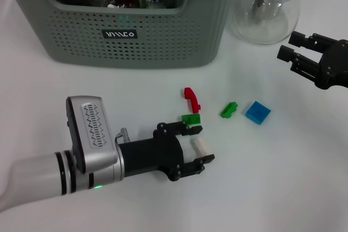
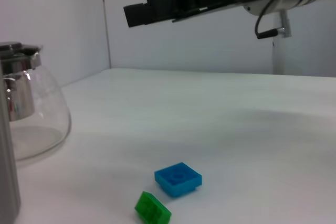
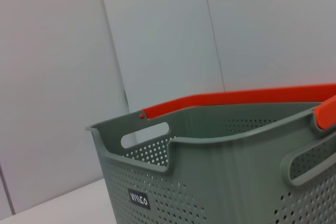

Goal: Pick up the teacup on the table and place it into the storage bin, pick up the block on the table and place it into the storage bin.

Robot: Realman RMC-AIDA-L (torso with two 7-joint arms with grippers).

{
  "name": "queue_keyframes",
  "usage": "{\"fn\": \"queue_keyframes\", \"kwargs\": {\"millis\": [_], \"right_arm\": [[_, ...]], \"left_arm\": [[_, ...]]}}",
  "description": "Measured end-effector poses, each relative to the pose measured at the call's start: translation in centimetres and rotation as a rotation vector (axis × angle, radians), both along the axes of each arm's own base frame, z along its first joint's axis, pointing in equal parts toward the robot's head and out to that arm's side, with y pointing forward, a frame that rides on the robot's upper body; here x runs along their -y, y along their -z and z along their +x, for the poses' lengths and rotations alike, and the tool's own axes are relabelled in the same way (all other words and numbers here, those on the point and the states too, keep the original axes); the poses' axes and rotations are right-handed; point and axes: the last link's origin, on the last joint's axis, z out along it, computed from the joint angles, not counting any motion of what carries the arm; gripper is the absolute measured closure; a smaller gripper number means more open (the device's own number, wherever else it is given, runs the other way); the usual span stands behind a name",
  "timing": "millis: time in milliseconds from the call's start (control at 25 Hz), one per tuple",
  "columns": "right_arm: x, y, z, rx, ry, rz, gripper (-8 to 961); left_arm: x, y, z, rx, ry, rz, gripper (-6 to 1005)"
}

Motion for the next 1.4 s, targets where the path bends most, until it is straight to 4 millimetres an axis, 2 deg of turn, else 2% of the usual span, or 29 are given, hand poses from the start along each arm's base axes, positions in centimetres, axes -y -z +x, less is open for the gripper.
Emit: {"fn": "queue_keyframes", "kwargs": {"millis": [600, 1040, 1200, 1320, 1400], "right_arm": [[0.3, 0.1, 0.2, -0.001, 0.009, -0.004, 448], [0.5, 0.0, 0.5, 0.000, 0.015, -0.001, 449], [0.6, -0.1, 0.7, 0.000, 0.020, 0.001, 449], [0.6, -0.1, 0.7, -0.001, 0.021, 0.002, 449], [0.6, -0.1, 0.7, 0.001, 0.020, 0.004, 449]], "left_arm": [[-0.1, 0.6, 0.1, -0.023, -0.006, -0.017, 371], [-0.2, 0.2, 0.2, 0.003, -0.031, -0.027, 531], [-0.5, -1.6, -0.1, 0.071, -0.078, -0.051, 575], [-1.1, -4.7, -1.1, 0.109, -0.136, -0.081, 594], [-1.5, -7.6, -1.2, 0.146, -0.150, -0.101, 593]]}}
